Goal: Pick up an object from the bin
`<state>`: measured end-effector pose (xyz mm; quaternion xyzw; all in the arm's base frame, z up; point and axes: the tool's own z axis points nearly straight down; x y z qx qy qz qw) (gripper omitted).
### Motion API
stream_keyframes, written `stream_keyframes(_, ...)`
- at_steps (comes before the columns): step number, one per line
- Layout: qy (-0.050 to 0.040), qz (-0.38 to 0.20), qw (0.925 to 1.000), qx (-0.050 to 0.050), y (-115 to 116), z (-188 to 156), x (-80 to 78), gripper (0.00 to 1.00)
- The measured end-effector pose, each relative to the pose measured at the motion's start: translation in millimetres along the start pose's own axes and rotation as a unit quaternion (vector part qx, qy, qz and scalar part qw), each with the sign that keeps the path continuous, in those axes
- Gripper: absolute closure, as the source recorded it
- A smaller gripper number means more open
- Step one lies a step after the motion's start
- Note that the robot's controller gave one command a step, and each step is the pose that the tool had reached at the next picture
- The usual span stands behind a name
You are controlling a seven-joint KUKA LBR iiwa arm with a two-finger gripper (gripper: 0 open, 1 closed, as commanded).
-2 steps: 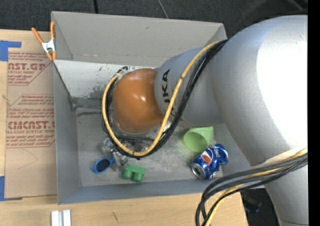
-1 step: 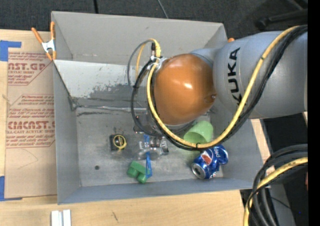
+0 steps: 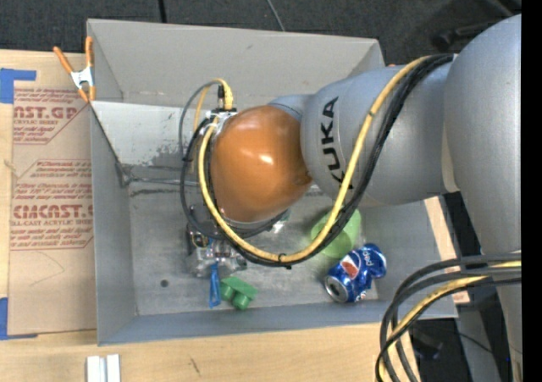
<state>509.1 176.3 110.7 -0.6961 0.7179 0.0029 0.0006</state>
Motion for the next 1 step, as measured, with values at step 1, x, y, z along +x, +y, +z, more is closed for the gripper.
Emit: stream_keyframes(1, 0.0, 0.01, 0.9999, 0.005, 9.9, -141.7, 2.2, 1.0)
